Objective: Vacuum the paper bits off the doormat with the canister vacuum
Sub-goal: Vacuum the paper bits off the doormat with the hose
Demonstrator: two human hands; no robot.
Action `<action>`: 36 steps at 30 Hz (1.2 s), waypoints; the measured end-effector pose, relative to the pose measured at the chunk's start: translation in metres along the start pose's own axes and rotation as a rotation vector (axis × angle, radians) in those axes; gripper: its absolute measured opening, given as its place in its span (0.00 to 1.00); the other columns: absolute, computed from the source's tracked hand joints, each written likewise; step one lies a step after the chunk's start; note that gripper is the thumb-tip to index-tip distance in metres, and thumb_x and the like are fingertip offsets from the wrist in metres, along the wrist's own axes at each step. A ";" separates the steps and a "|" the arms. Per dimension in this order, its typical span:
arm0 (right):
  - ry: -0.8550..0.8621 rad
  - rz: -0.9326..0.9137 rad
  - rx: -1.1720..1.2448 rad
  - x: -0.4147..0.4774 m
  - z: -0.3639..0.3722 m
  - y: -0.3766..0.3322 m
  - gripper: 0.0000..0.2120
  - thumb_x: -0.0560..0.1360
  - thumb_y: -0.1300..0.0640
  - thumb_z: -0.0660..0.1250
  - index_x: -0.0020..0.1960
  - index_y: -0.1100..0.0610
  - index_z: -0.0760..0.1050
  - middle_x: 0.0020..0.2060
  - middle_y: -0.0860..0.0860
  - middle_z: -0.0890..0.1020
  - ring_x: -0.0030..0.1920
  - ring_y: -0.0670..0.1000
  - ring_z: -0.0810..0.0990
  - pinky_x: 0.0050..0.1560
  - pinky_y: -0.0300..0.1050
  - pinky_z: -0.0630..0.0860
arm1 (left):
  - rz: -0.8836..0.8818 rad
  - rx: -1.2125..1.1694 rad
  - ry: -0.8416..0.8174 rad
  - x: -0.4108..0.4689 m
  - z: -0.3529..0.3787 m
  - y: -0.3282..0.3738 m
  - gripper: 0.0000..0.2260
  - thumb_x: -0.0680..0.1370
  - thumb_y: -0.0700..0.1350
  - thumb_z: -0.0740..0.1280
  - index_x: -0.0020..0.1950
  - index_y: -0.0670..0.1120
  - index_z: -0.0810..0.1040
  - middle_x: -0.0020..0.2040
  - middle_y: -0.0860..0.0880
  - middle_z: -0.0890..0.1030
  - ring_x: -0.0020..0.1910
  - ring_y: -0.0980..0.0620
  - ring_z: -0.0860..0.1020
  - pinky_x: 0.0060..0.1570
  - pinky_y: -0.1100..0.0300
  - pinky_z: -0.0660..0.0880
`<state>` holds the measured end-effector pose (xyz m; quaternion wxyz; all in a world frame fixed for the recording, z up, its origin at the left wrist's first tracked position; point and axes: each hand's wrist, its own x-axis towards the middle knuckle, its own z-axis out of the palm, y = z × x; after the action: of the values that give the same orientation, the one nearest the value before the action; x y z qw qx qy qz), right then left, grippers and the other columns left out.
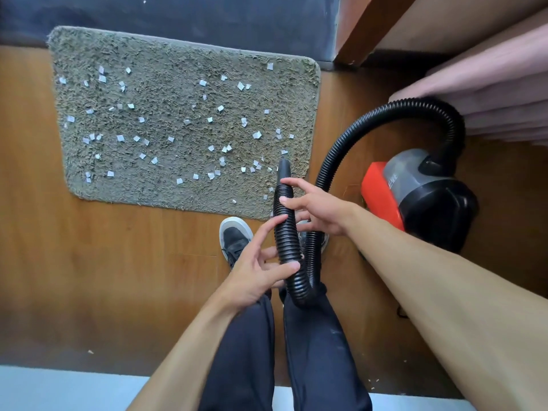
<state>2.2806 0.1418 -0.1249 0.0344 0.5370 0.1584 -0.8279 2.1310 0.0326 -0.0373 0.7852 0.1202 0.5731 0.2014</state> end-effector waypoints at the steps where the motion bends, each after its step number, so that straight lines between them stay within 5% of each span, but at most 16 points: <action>1: -0.016 0.017 0.027 0.000 0.001 0.000 0.22 0.78 0.59 0.67 0.69 0.43 0.68 0.51 0.57 0.82 0.38 0.50 0.82 0.38 0.45 0.78 | -0.009 0.018 -0.024 -0.001 -0.003 0.002 0.33 0.77 0.33 0.69 0.74 0.60 0.65 0.58 0.38 0.83 0.59 0.33 0.80 0.59 0.31 0.73; 5: -0.073 0.056 0.095 0.003 0.005 0.004 0.22 0.78 0.59 0.67 0.68 0.42 0.69 0.49 0.55 0.79 0.41 0.51 0.79 0.42 0.46 0.77 | -0.021 0.033 -0.082 0.000 -0.010 0.006 0.33 0.77 0.32 0.68 0.74 0.59 0.64 0.50 0.41 0.85 0.51 0.40 0.80 0.58 0.33 0.73; 8: -0.049 0.063 0.113 0.006 0.007 0.008 0.22 0.79 0.59 0.66 0.68 0.41 0.69 0.48 0.54 0.79 0.40 0.49 0.80 0.45 0.46 0.77 | -0.019 0.024 -0.089 0.002 -0.011 0.004 0.33 0.78 0.30 0.67 0.75 0.56 0.63 0.46 0.45 0.84 0.46 0.46 0.80 0.50 0.52 0.77; 13: -0.010 0.060 0.146 0.011 0.009 0.019 0.21 0.79 0.58 0.66 0.68 0.41 0.69 0.47 0.54 0.80 0.41 0.50 0.81 0.46 0.46 0.77 | -0.055 0.025 -0.057 0.004 -0.009 -0.001 0.30 0.78 0.34 0.69 0.72 0.61 0.66 0.51 0.41 0.84 0.50 0.39 0.80 0.51 0.38 0.76; 18: 0.108 -0.019 0.162 0.004 0.009 0.039 0.21 0.78 0.53 0.68 0.69 0.44 0.69 0.47 0.54 0.82 0.37 0.49 0.82 0.40 0.44 0.80 | -0.090 0.020 -0.042 0.009 -0.003 -0.008 0.29 0.79 0.35 0.68 0.73 0.60 0.65 0.53 0.41 0.84 0.47 0.44 0.84 0.39 0.51 0.81; 21: 0.357 -0.058 0.161 -0.009 0.001 0.061 0.17 0.79 0.53 0.67 0.67 0.50 0.71 0.44 0.53 0.82 0.34 0.48 0.81 0.39 0.43 0.82 | -0.101 0.002 -0.023 0.015 -0.001 -0.012 0.29 0.79 0.35 0.67 0.73 0.60 0.65 0.49 0.44 0.84 0.46 0.44 0.84 0.41 0.49 0.82; 26: 1.053 0.038 0.318 -0.032 -0.045 0.125 0.08 0.77 0.56 0.69 0.49 0.61 0.77 0.34 0.56 0.80 0.30 0.52 0.77 0.34 0.45 0.79 | -0.097 0.045 -0.019 0.023 0.006 -0.013 0.28 0.79 0.35 0.66 0.71 0.64 0.67 0.45 0.44 0.84 0.48 0.41 0.83 0.49 0.42 0.79; 30: 1.314 0.181 0.470 -0.051 -0.077 0.170 0.19 0.74 0.50 0.72 0.58 0.62 0.76 0.57 0.60 0.79 0.54 0.62 0.81 0.58 0.58 0.79 | -0.082 0.064 0.001 0.031 0.013 -0.014 0.29 0.80 0.34 0.65 0.72 0.63 0.66 0.42 0.47 0.84 0.42 0.47 0.84 0.39 0.50 0.82; 33: 1.296 0.241 0.439 -0.066 -0.089 0.174 0.36 0.75 0.43 0.69 0.75 0.58 0.62 0.73 0.56 0.66 0.70 0.60 0.70 0.71 0.56 0.67 | -0.083 0.045 0.016 0.035 0.015 -0.017 0.29 0.80 0.34 0.65 0.72 0.62 0.66 0.41 0.47 0.83 0.40 0.48 0.83 0.37 0.53 0.81; 36: 1.253 0.206 0.390 -0.067 -0.099 0.175 0.42 0.75 0.38 0.66 0.79 0.56 0.53 0.77 0.55 0.58 0.75 0.57 0.62 0.74 0.53 0.60 | -0.086 0.052 0.020 0.039 0.014 -0.020 0.29 0.79 0.35 0.65 0.72 0.63 0.67 0.40 0.47 0.83 0.41 0.45 0.83 0.40 0.50 0.82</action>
<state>2.4352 -0.0015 -0.1412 -0.0831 0.9255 -0.0563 -0.3651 2.1579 0.0329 -0.0740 0.7839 0.1139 0.5906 0.1540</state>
